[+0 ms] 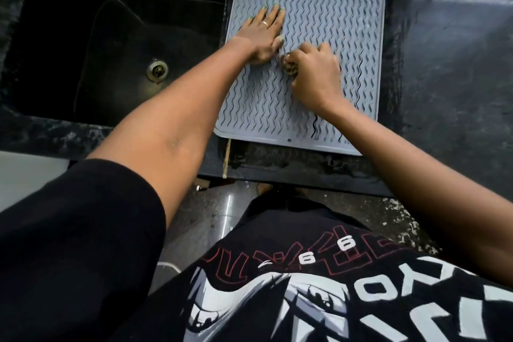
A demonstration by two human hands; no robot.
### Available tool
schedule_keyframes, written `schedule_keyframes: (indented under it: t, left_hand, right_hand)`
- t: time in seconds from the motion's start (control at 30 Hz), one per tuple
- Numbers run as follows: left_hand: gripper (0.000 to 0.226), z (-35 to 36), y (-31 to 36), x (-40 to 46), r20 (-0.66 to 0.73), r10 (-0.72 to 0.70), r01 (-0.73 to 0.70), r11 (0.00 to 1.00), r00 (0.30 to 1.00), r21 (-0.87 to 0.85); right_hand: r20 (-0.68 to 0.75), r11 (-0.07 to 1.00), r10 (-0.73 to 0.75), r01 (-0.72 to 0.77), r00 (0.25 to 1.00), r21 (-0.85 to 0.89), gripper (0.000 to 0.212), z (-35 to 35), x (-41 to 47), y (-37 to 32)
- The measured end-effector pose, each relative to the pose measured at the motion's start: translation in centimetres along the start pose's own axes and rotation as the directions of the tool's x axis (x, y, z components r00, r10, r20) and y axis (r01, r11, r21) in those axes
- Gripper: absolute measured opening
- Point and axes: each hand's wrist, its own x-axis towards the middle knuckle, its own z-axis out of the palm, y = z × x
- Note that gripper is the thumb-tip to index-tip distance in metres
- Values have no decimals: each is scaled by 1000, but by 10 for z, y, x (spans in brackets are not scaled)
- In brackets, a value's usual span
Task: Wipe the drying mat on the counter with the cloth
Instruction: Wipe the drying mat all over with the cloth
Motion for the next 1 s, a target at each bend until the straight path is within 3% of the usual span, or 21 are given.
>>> schedule_keyframes:
  t: [0.13, 0.23, 0.33, 0.4, 0.47, 0.57, 0.63, 0.77, 0.87, 0.9, 0.93, 0.97, 1.0]
  left_hand:
    - [62, -1, 1, -2, -3, 15, -15, 1000, 1000, -10]
    - [62, -2, -1, -2, 0, 17, -17, 1000, 1000, -17]
    - [62, -2, 1, -2, 5, 13, -13, 1000, 1000, -19]
    - [61, -2, 1, -1, 1, 7, -6, 1000, 1000, -24]
    - [61, -1, -1, -1, -9, 6, -7, 1000, 1000, -28]
    - [60, 1, -1, -1, -37, 15, -15, 1000, 999, -18]
    - [60, 2, -2, -1, -47, 16, -17, 1000, 999, -17]
    - [60, 4, -3, -1, -63, 22, -24, 999, 998, -30]
    - [60, 5, -5, 0, -63, 31, -34, 998, 998, -48]
    - [60, 5, -5, -1, -63, 28, -31, 998, 998, -49]
    - [60, 4, -4, -1, -63, 24, -27, 998, 998, -49]
    - [60, 4, -4, -1, -60, 22, -25, 998, 998, -52]
    - [60, 4, -3, -1, -57, 20, -23, 998, 998, -55]
  right_hand:
    - [0, 996, -62, 62, 998, 69, 31, -4, -63, -10]
    - [135, 990, -122, 110, 983, 93, 29, -13, -91, -20]
    - [246, 945, 10, -90, 969, 314, 24, -32, -66, -18]
    - [121, 887, 98, -142, 988, 439, 21, -39, -34, -10]
    - [-15, 932, 109, -97, 994, 350, 22, -33, 1, -1]
    - [67, 995, 65, -70, 996, 74, 40, -12, 20, 2]
    - [50, 1000, 0, 0, 999, 0, 43, 0, 1, -5]
    - [60, 989, -150, 150, 987, 11, 39, 1, -68, -14]
    - [210, 981, -191, 179, 959, 78, 35, -12, -91, -18]
    - [270, 983, -158, 126, 950, 131, 37, -17, -87, -18]
    - [344, 968, -71, -18, 936, 250, 39, -24, -79, -16]
    - [440, 859, 32, -250, 898, 447, 38, -34, -68, -13]
    - [535, 619, 84, -465, 840, 633, 37, -44, -57, -10]
